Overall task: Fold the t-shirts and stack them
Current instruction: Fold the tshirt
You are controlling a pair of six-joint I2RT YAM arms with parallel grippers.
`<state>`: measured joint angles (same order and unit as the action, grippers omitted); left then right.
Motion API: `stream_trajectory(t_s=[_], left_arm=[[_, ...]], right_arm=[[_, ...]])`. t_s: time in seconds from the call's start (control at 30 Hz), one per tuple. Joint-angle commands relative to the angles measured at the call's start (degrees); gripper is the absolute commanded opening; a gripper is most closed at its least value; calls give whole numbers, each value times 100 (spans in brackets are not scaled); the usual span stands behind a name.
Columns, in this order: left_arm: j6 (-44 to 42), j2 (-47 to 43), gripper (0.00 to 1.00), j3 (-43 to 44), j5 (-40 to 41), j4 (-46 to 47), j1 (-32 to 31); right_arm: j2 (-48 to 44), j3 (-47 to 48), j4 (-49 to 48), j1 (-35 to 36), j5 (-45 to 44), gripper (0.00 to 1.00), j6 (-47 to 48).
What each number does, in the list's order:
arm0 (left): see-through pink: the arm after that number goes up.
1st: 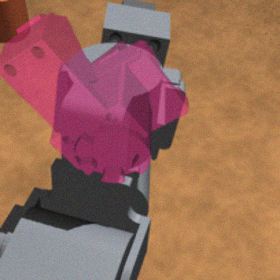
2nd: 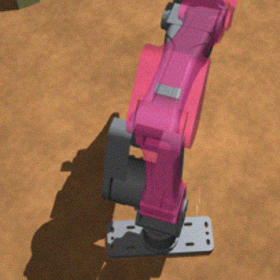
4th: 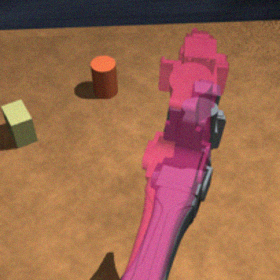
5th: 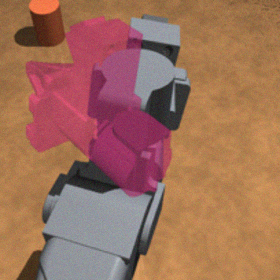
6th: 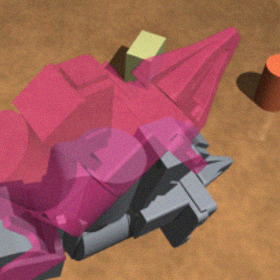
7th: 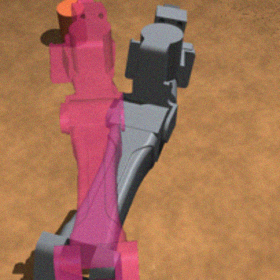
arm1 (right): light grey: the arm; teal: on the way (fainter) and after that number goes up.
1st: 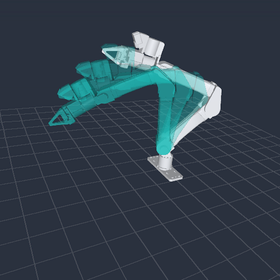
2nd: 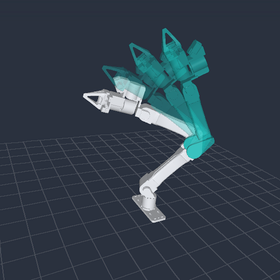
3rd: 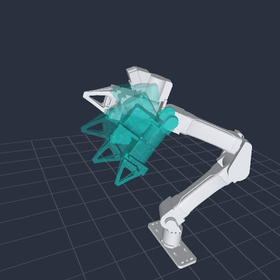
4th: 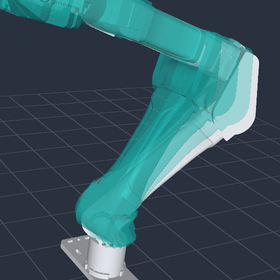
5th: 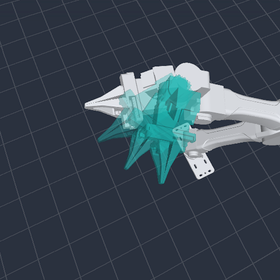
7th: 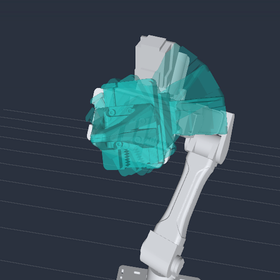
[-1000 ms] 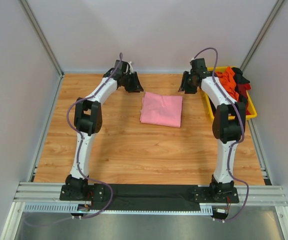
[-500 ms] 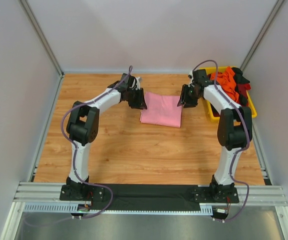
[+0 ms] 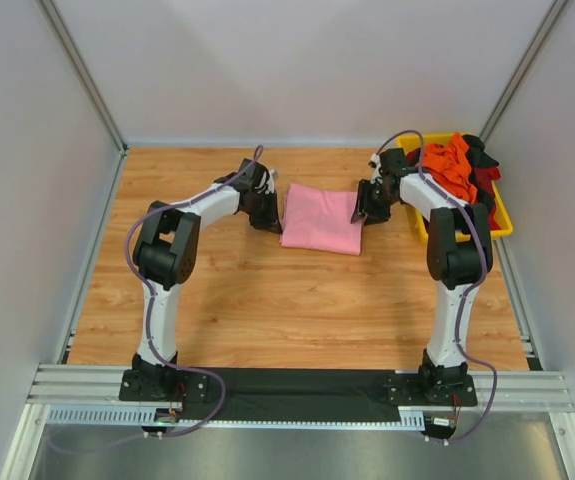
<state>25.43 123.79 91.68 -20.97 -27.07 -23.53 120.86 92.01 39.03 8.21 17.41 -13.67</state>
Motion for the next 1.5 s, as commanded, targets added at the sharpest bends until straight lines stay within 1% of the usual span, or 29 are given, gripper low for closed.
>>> stream_trajectory(t_s=[0.0,0.07,0.17,0.2,0.27,0.3,0.37,0.4,0.43,0.47,0.5,0.53,0.6,0.67,0.8,0.93,0.97,1.03,1.17,1.33,1.47], left_arm=[[14,-109,15,-246,233,-123,-3],[119,-293,15,-352,287,-176,-3],[225,-706,26,-537,234,-88,6],[217,-811,31,-441,251,-62,15],[121,-891,37,-178,217,-105,102],[59,-735,42,276,42,-227,207],[-178,-427,44,857,-152,-412,296],[-266,-252,45,1496,-188,-657,322],[-371,142,46,1815,-284,-772,384],[-590,337,48,2123,-319,-878,402],[-688,539,48,2674,-389,-1027,428],[-836,872,49,2897,-538,-1054,472],[-934,1173,50,3362,-671,-985,507],[-1048,1489,51,3540,-847,-819,525],[-1198,1797,53,3638,-1013,-432,534],[-1225,2052,55,3848,-1111,-150,534],[-1207,2114,56,4031,-1102,-141,534],[-1146,2272,57,4147,-1093,-88,534],[-1023,2413,59,4235,-1058,122,560],[-777,2589,58,4218,-1312,421,560],[-592,2712,56,4227,-1594,711,560]], right_arm=[[-167,72,-185,-30,157,46,145],[-447,-156,-185,-21,158,46,154],[-756,-385,-150,-21,88,47,172],[-913,-411,-63,-21,79,48,189],[-1046,-551,-35,-21,244,49,154],[-1186,-622,-105,-21,350,49,102],[-1310,-797,-202,-21,605,50,23],[-1397,-964,-281,-30,649,50,-4],[-1424,-1035,-334,-30,693,50,-39],[-1442,-1088,-369,-30,781,50,-30],[-1442,-1167,-430,-21,799,50,-22],[-1390,-1176,-466,-30,860,50,-30],[-1293,-1124,-579,-73,1044,50,-30],[-1126,-1010,-589,-82,1281,50,39],[-977,-799,-379,-109,1309,50,215],[-1047,-886,-413,-135,1466,50,277],[-1064,-938,-474,-144,1528,50,251],[-1073,-1000,-580,-126,1799,50,172],[-1134,-1132,-694,-91,1827,49,84],[-1196,-1150,-721,-100,1784,49,40],[-1222,-1273,-808,-100,1713,48,14]])
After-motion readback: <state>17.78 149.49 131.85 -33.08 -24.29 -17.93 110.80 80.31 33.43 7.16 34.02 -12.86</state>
